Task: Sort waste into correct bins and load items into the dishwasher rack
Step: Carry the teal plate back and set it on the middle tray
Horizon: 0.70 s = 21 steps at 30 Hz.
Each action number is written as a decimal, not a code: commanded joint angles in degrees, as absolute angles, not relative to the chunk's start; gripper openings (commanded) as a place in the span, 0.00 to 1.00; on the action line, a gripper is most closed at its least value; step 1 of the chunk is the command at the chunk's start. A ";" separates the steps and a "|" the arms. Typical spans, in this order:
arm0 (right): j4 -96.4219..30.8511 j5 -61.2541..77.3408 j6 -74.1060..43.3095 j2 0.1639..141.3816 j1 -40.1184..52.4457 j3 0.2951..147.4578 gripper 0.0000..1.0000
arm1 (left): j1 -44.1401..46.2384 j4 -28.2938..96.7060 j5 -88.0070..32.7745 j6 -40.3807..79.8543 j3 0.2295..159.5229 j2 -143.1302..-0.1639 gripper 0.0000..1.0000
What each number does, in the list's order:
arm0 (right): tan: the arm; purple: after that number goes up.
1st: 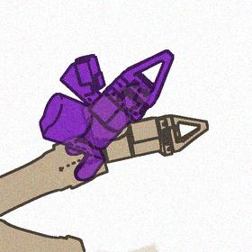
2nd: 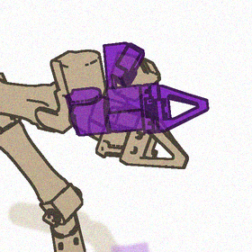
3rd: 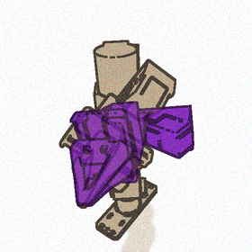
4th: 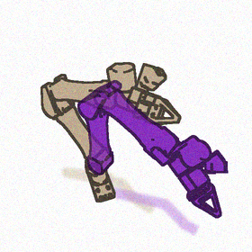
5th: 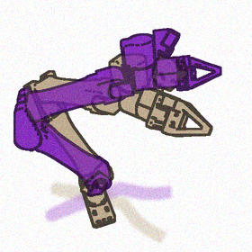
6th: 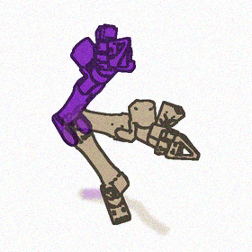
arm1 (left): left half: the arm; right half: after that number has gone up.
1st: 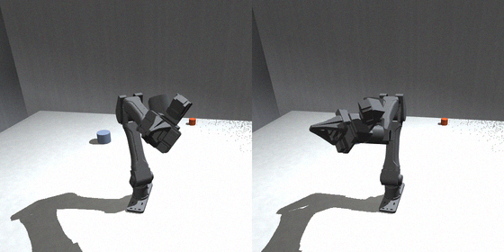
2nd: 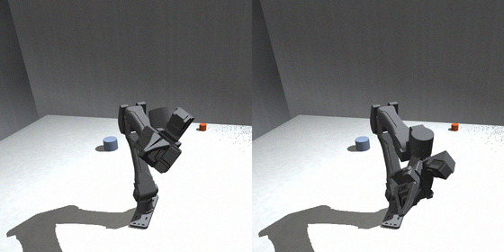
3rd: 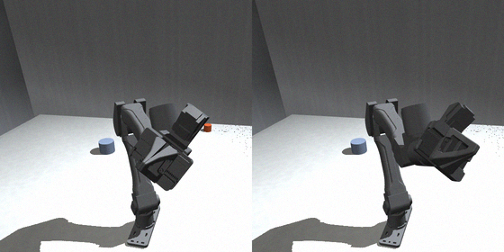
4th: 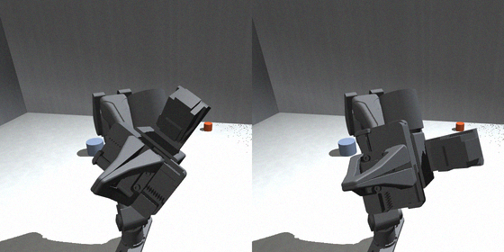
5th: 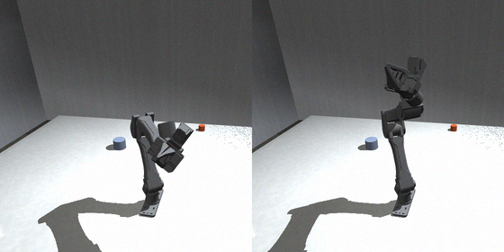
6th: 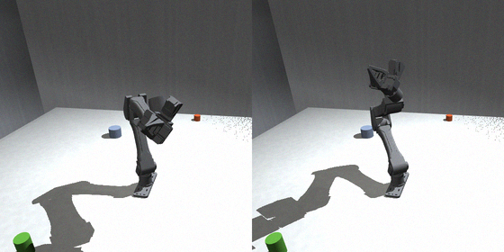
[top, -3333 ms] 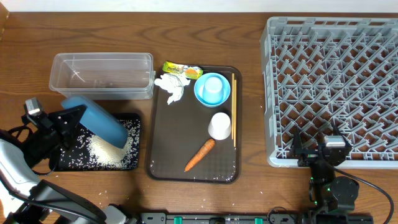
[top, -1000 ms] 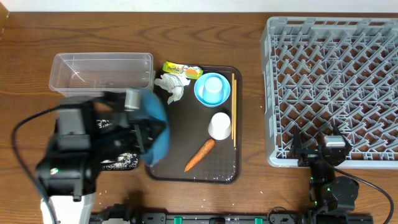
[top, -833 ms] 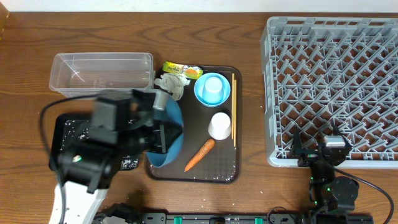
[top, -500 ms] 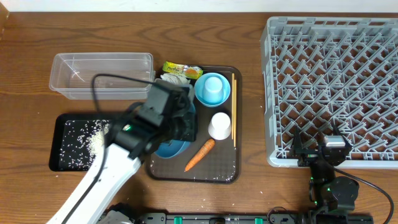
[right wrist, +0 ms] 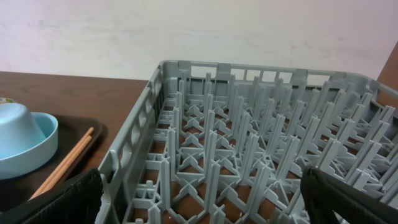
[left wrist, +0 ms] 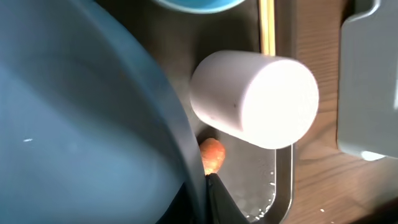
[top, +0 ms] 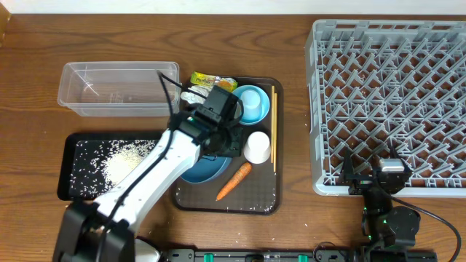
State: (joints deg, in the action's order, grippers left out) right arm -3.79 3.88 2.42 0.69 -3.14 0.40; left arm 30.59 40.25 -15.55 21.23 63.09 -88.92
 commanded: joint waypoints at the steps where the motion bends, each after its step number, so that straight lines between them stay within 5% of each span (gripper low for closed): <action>1: -4.03 3.90 3.27 0.49 -2.28 0.32 0.99 | 30.63 40.60 -14.33 22.39 63.33 -90.85 0.06; 5: -4.01 3.90 3.29 0.49 -2.28 0.32 0.99 | 30.72 40.60 -14.52 23.92 63.33 -91.77 0.07; 12: -4.01 3.90 3.29 0.49 -2.28 0.32 0.99 | 31.33 40.99 -14.81 23.90 63.42 -91.50 0.40; 21: -4.03 3.90 3.29 0.49 -2.28 0.32 0.99 | 31.46 46.17 -14.96 23.88 66.59 -85.56 0.46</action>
